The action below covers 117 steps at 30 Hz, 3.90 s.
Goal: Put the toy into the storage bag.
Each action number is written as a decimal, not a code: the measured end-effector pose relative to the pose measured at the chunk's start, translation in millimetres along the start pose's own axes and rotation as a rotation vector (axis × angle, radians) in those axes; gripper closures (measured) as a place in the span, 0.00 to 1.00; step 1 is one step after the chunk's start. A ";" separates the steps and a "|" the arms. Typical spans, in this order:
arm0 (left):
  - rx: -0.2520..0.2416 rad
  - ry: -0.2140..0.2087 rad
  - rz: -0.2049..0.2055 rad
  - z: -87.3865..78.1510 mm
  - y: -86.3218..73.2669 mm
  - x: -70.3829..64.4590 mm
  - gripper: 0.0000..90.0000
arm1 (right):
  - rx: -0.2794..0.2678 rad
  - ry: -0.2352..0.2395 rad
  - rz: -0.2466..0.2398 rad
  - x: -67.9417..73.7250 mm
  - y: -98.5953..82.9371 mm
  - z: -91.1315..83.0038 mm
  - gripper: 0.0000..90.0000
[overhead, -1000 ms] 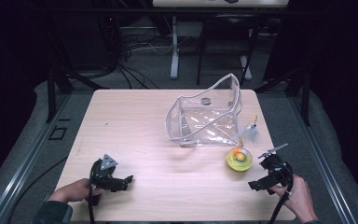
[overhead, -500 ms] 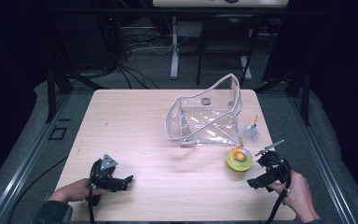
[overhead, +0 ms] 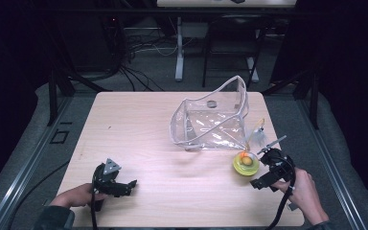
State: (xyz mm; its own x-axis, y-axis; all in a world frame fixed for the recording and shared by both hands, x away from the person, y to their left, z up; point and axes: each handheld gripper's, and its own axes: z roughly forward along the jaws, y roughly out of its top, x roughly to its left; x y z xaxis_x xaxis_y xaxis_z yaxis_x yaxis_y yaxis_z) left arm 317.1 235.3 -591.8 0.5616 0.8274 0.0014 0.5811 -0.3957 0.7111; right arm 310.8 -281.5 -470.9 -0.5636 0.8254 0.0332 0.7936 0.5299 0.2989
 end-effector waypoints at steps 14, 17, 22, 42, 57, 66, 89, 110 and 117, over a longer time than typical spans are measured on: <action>0.000 0.000 0.000 0.0 0.0 0.0 0.00 | -0.026 0.041 -0.042 1.0 28.8 -7.4 0.10; 0.000 0.000 0.000 0.0 0.0 0.0 0.00 | -0.045 0.050 -0.031 -0.9 36.1 -8.8 0.12; 0.000 0.000 0.000 0.0 0.0 0.0 0.00 | -0.053 0.040 -0.043 -4.6 46.1 -14.7 0.09; 0.000 0.000 0.000 0.0 0.0 0.0 0.00 | -0.139 0.019 -0.039 -9.8 81.1 -43.3 0.39; 0.000 0.000 0.000 0.0 0.0 0.0 0.00 | -0.175 0.020 -0.016 -14.9 89.0 -60.6 0.71; 0.000 0.000 0.000 0.0 0.0 0.0 0.00 | -0.189 0.022 0.006 -20.6 92.3 -58.2 0.86; -0.001 0.002 0.000 0.1 0.0 -0.1 0.00 | -0.141 0.013 -0.046 -18.3 100.4 -68.3 0.98; -0.001 0.001 0.000 0.1 -0.1 -0.1 0.00 | -0.110 0.000 -0.013 -40.7 90.8 -92.8 0.98; -0.001 0.001 0.000 0.1 0.0 0.0 0.00 | -0.090 -0.003 0.010 -54.2 92.5 -94.7 0.98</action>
State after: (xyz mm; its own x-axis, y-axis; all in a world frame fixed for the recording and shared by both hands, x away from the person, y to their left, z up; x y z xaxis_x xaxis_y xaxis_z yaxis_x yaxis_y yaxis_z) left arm 317.1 235.3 -591.9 0.5610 0.8278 0.0025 0.5803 -0.3954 0.7120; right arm 393.1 -295.7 -354.7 -0.5554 0.8309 0.0338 0.7751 0.5025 0.3830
